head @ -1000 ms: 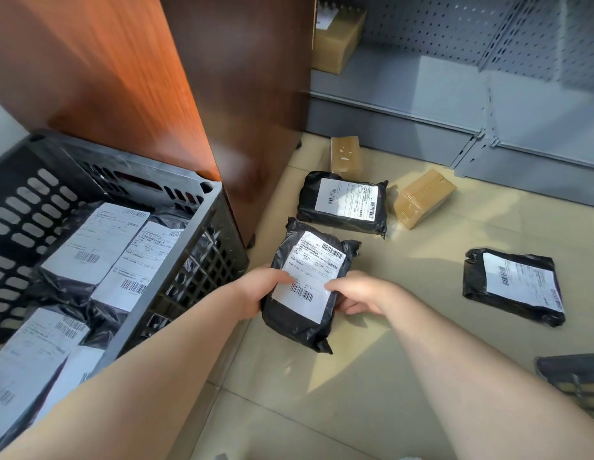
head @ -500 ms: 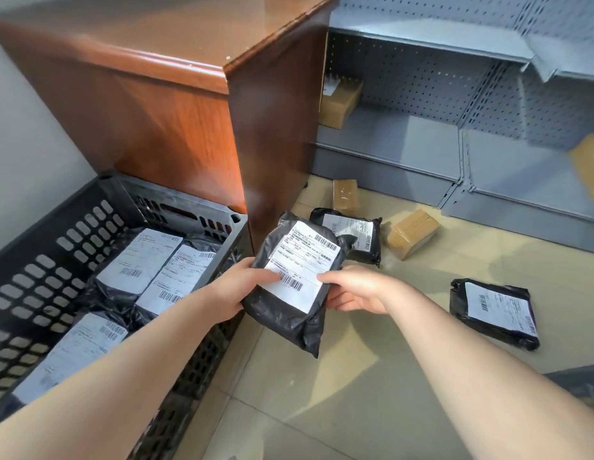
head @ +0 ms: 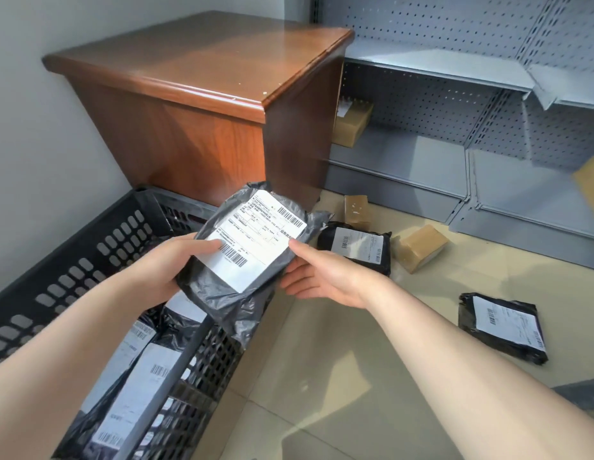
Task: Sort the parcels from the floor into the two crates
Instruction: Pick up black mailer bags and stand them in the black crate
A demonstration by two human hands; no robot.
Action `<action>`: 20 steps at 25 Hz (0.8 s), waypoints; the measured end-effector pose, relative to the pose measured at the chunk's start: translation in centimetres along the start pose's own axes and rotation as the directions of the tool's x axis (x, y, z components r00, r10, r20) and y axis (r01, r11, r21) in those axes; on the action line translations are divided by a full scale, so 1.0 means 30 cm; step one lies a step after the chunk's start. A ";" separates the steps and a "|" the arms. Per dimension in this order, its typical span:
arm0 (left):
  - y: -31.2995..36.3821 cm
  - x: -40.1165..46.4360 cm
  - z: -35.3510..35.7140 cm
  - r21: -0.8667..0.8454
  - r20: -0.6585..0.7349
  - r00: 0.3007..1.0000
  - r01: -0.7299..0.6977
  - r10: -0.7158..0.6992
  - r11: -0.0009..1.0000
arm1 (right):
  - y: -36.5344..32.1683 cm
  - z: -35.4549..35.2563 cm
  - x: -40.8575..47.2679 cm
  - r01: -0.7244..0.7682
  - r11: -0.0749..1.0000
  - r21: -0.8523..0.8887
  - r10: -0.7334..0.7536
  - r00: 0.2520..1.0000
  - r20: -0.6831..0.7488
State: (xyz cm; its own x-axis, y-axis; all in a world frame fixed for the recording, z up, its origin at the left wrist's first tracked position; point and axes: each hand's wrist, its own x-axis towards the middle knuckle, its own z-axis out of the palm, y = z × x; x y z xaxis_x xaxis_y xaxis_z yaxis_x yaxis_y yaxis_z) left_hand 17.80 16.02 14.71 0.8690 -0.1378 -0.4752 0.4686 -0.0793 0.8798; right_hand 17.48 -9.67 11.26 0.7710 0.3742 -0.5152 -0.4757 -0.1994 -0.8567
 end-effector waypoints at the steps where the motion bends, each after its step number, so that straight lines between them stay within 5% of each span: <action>1: 0.003 -0.013 -0.036 -0.002 -0.014 1.000 0.006 -0.006 1.000 | -0.010 0.032 0.010 0.005 1.000 -0.021 -0.004 1.000 0.023; 5: -0.031 -0.047 -0.208 -0.033 -0.134 0.990 0.037 -0.041 0.999 | -0.029 0.177 0.071 0.070 0.994 -0.082 -0.070 0.998 0.004; 8: -0.086 -0.051 -0.339 -0.064 -0.258 0.962 0.074 -0.088 0.995 | 0.002 0.284 0.123 0.150 0.943 -0.296 -0.184 0.979 -0.092; 12: -0.186 -0.043 -0.488 -0.114 -0.466 0.875 0.090 -0.133 0.989 | 0.069 0.365 0.147 0.277 0.612 -0.741 -0.452 0.891 -0.040; 15: -0.281 -0.023 -0.593 -0.095 -0.577 0.805 0.103 -0.139 0.990 | 0.099 0.413 0.157 0.318 0.464 -0.827 -0.410 0.904 0.117; 20: -0.362 0.038 -0.662 -0.028 -0.686 0.720 0.122 -0.108 0.992 | 0.120 0.463 0.195 0.268 0.432 -0.861 -0.383 0.919 0.094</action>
State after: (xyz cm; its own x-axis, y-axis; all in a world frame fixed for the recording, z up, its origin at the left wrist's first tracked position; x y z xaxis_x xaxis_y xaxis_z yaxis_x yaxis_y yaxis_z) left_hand 16.87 36.34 4.69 0.6838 0.5866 -0.4340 0.5752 -0.0673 0.8152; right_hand 14.39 4.37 5.50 0.8510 0.5054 -0.1429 0.3659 -0.7657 -0.5289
